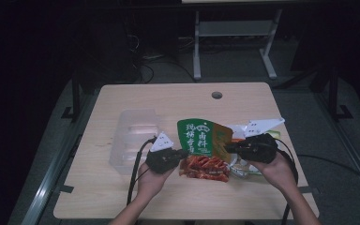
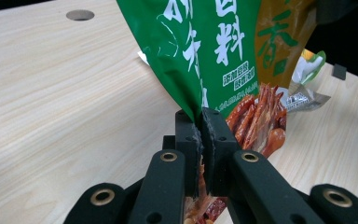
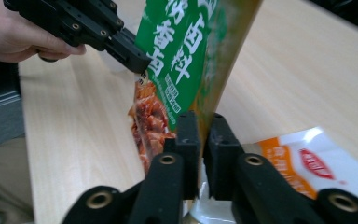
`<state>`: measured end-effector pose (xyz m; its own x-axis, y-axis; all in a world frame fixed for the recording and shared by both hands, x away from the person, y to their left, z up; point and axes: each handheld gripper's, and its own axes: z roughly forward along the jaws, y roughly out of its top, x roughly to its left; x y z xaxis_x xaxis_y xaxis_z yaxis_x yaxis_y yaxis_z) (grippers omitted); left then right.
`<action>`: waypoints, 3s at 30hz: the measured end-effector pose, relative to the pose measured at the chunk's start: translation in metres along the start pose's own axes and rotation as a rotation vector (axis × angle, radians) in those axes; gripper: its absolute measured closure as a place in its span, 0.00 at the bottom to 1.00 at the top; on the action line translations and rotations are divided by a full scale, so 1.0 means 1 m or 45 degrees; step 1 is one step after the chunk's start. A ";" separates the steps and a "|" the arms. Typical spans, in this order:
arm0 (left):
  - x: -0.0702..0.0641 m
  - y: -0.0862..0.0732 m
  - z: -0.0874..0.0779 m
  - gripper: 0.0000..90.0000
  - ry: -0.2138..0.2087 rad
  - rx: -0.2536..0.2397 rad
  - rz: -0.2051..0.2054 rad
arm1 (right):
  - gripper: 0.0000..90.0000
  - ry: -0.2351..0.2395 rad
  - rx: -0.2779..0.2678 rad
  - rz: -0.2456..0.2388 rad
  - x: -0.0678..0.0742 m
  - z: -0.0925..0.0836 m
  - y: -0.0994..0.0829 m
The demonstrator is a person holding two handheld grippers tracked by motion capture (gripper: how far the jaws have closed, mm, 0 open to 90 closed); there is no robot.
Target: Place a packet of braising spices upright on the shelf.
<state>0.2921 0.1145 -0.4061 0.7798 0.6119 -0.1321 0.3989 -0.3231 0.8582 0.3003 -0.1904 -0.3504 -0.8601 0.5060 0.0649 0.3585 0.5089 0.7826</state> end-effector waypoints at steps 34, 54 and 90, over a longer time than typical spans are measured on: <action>-0.007 -0.013 -0.024 0.75 0.018 0.001 0.037 | 1.00 0.074 0.032 -0.007 0.016 0.010 0.027; -0.026 -0.037 -0.029 0.68 -0.096 0.046 0.055 | 1.00 0.052 -0.081 -0.008 0.014 0.013 0.079; -0.042 -0.044 -0.039 0.54 -0.146 0.054 0.156 | 1.00 0.162 -0.123 -0.094 0.040 0.115 0.183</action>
<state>0.2233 0.1308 -0.4189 0.8730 0.4801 -0.0854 0.3152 -0.4219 0.8501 0.3731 0.0033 -0.2762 -0.9240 0.3744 0.0778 0.2611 0.4692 0.8436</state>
